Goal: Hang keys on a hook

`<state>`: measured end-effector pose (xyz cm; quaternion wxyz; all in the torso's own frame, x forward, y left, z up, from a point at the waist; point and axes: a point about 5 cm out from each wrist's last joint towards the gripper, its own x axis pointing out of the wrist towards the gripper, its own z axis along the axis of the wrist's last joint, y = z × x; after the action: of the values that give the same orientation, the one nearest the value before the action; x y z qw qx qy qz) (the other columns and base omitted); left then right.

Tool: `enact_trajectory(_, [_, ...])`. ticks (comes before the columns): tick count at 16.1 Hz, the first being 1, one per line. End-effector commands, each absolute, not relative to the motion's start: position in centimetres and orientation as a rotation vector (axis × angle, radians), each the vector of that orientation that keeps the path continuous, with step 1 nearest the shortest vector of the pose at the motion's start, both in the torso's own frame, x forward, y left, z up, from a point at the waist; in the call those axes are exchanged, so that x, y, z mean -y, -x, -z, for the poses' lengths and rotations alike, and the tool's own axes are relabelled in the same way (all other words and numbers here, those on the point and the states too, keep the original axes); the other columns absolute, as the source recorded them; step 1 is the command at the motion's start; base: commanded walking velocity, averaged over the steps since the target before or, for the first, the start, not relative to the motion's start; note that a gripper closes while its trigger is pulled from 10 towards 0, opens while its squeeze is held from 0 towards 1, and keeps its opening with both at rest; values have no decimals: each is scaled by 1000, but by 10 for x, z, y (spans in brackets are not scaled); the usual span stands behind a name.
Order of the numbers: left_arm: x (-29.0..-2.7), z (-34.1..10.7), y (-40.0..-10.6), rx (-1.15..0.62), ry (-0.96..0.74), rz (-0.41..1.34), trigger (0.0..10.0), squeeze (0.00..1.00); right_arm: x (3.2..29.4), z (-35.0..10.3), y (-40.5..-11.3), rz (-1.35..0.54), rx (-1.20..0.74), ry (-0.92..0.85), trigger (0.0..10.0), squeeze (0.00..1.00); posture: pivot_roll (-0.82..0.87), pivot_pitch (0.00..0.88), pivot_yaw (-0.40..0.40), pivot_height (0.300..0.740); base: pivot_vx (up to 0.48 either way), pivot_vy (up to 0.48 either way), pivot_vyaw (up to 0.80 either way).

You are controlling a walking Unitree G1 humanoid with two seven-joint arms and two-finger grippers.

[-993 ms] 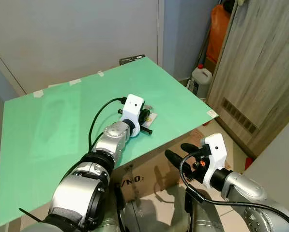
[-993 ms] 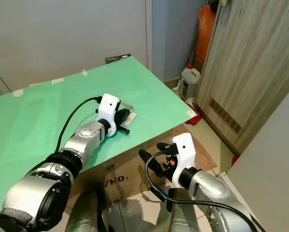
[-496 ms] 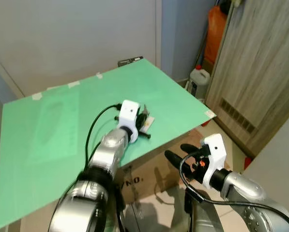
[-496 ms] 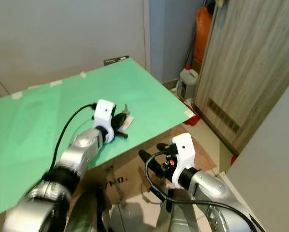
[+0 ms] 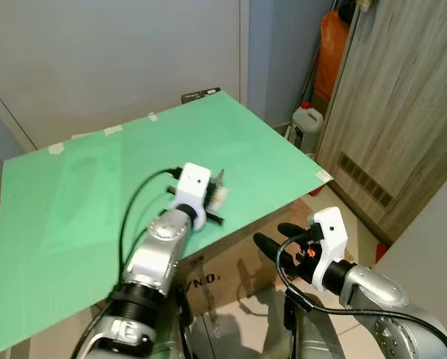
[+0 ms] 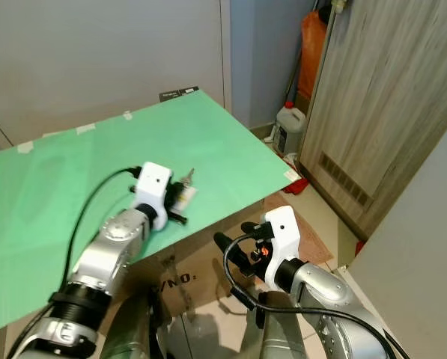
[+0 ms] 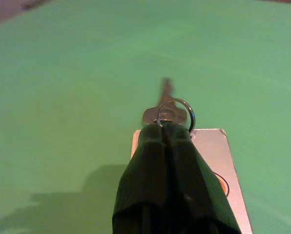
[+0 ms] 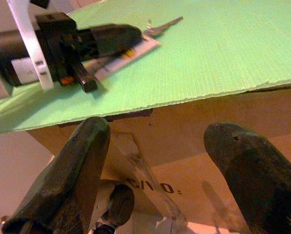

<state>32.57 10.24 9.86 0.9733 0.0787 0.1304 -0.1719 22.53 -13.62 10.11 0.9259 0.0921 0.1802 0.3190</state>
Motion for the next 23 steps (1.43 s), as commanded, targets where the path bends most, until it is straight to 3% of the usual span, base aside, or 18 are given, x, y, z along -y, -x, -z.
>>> enact_trajectory(1, [-108, -108, -327, -230, -212, 307, 10000, 0, 135, -104, -229, -667, -351, -185, 10000, 0, -156, 0, 77, 574, 0, 0, 0])
enact_trajectory(7, [-102, -153, -332, -105, -185, 300, 10000, 0, 140, -103, -229, -652, -353, -187, 10000, 0, -159, 0, 80, 574, 0, 0, 0])
enact_trajectory(13, [-114, -134, -358, -139, -197, 230, 10000, 0, 137, -104, -232, -657, -346, -184, 10000, 0, -171, 0, 65, 574, 0, 0, 0])
enact_trajectory(14, [-115, -133, -361, -136, -187, 225, 10000, 1000, 136, -104, -232, -658, -346, -182, 10000, 0, -172, 0, 67, 574, 0, 0, 0])
enact_trajectory(23, [-79, -116, -352, -147, -155, 357, 10000, 1000, 136, -100, -230, -658, -354, -183, 10000, 0, -174, 0, 71, 574, 0, 0, 0])
